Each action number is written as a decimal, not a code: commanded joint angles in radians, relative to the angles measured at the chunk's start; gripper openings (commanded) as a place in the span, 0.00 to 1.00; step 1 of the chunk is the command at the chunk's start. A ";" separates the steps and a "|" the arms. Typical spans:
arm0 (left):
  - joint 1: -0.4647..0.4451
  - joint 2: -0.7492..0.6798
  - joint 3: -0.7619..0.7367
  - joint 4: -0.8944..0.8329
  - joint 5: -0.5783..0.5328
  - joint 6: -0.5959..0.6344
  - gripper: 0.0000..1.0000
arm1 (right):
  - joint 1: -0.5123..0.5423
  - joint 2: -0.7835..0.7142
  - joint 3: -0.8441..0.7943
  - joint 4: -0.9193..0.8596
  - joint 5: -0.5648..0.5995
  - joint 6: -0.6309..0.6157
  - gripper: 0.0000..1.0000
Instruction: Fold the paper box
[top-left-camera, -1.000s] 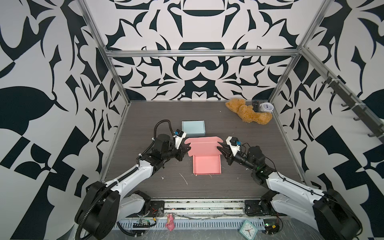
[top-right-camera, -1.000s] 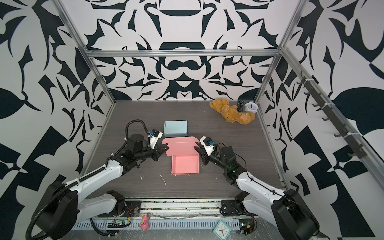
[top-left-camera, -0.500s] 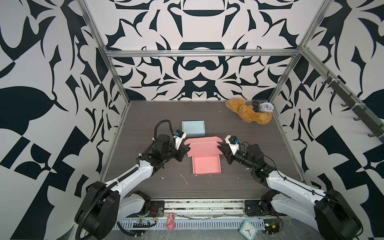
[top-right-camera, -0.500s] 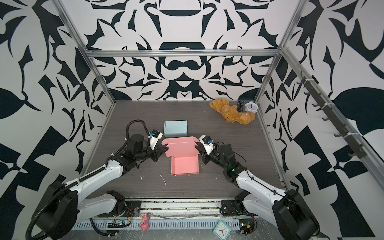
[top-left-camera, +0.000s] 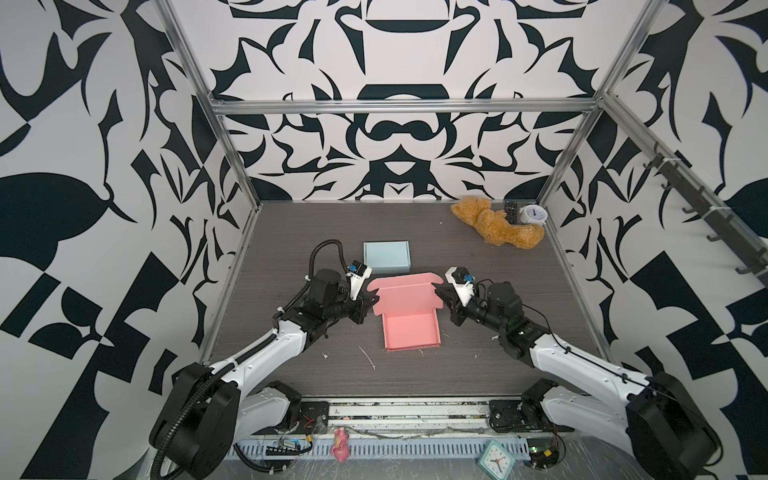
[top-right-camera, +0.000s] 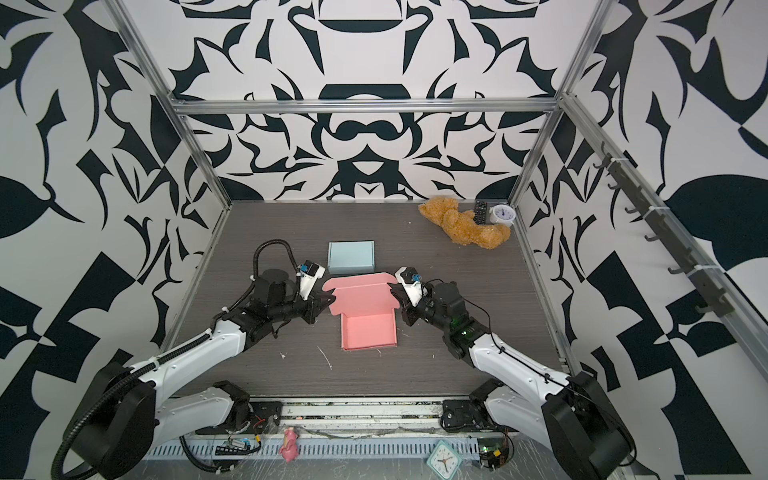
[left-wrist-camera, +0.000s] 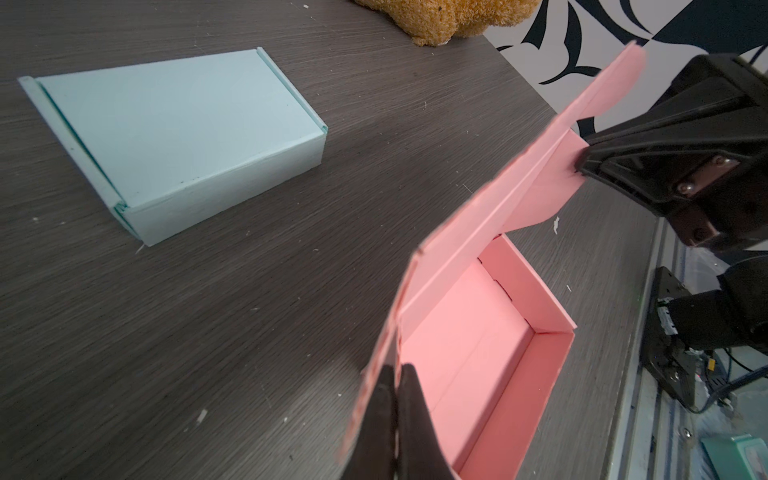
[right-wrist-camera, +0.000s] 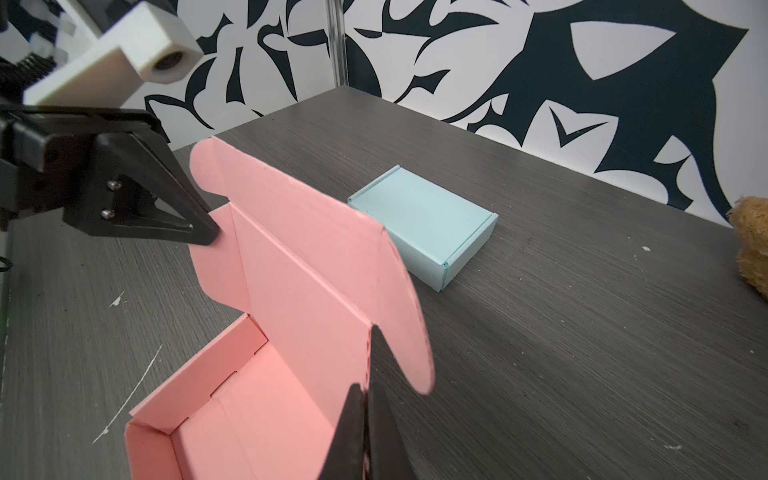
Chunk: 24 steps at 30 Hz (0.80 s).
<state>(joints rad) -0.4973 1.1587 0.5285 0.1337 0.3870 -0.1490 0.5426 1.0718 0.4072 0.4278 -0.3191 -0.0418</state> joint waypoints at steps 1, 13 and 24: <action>0.005 -0.018 -0.001 0.005 0.000 0.015 0.00 | -0.001 0.015 0.055 -0.028 -0.020 -0.012 0.08; 0.005 -0.024 -0.007 0.011 -0.010 0.019 0.00 | -0.003 0.061 0.073 -0.042 -0.026 0.006 0.12; 0.003 -0.017 -0.003 0.005 -0.019 0.026 0.00 | -0.005 0.024 0.079 -0.066 -0.007 0.010 0.17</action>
<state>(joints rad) -0.4976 1.1526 0.5285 0.1341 0.3737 -0.1364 0.5423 1.1240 0.4408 0.3553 -0.3294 -0.0391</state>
